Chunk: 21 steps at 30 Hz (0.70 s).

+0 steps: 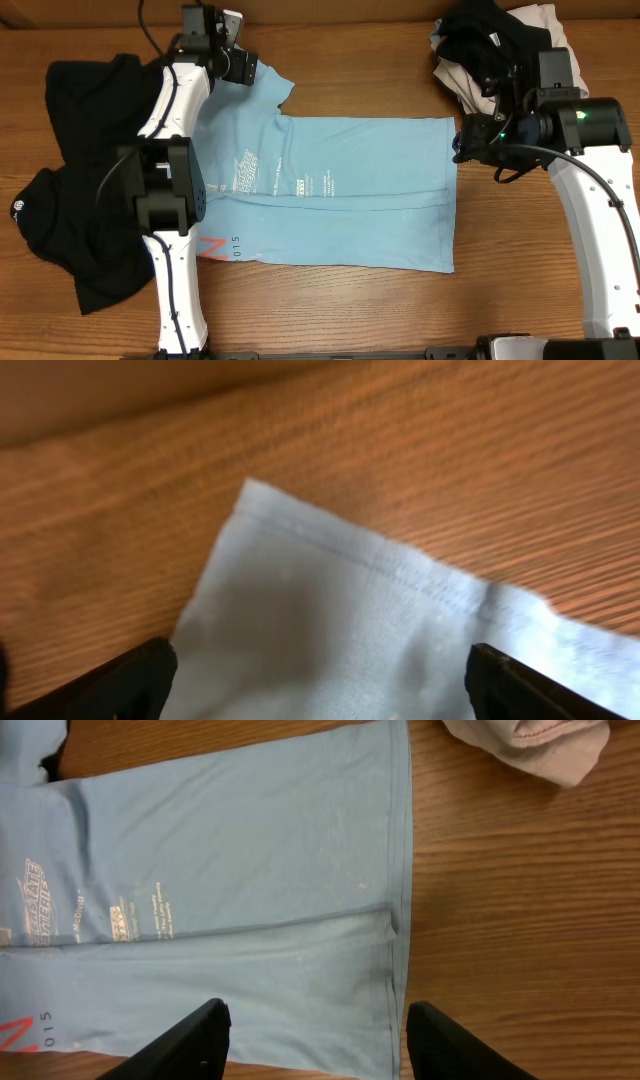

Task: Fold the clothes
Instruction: 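Grasp the T-shirt's top corners with the left and right grippers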

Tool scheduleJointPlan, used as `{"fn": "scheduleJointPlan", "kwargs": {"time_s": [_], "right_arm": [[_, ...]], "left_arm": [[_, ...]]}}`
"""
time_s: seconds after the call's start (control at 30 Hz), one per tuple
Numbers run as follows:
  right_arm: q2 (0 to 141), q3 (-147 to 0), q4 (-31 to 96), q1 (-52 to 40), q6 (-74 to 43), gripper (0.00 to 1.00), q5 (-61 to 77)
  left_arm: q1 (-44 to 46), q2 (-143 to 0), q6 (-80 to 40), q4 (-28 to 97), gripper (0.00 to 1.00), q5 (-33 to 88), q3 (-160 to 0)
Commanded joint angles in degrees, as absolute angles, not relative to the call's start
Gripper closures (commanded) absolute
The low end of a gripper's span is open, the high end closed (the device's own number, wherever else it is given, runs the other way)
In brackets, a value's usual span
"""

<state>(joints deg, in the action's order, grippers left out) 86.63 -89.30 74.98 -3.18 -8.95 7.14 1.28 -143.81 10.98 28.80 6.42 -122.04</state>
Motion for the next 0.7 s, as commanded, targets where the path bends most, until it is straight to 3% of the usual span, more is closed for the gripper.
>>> {"fn": "scheduleJointPlan", "kwargs": {"time_s": [0.0, 0.2, 0.4, 0.57, 0.6, 0.63, 0.67], "right_arm": [[86.80, -90.00, 74.76, -3.75, -9.67, 0.40, 6.52], [86.80, -90.00, 74.83, -3.79, -9.85, 0.39, 6.50], [86.80, -90.00, 74.72, -3.79, -9.85, 0.40, 6.50], [86.80, -90.00, 74.70, -3.79, -9.85, 0.39, 6.50], [86.80, -90.00, 74.67, -3.79, -9.82, 0.39, 6.50], [86.80, -90.00, 74.63, -3.79, -9.82, 0.39, 6.50], [86.83, -90.00, 74.46, -3.79, -9.82, 0.39, 6.50]], "left_arm": [[1.56, -145.71, 11.81, 28.45, 0.07, 5.43, -123.50], [1.72, -147.57, 11.75, 29.28, 0.10, 5.37, -123.48], [1.80, -147.87, 11.75, 31.38, 0.26, 5.39, -123.48], [1.87, -148.49, 11.75, 33.26, 0.33, 5.43, -123.48], [1.87, -148.64, 11.75, 33.78, 0.38, 5.52, -123.48], [1.87, -148.79, 11.75, 34.33, 0.52, 5.58, -123.48], [1.87, -148.86, 11.57, 35.05, 0.59, 5.61, -123.48]]}}
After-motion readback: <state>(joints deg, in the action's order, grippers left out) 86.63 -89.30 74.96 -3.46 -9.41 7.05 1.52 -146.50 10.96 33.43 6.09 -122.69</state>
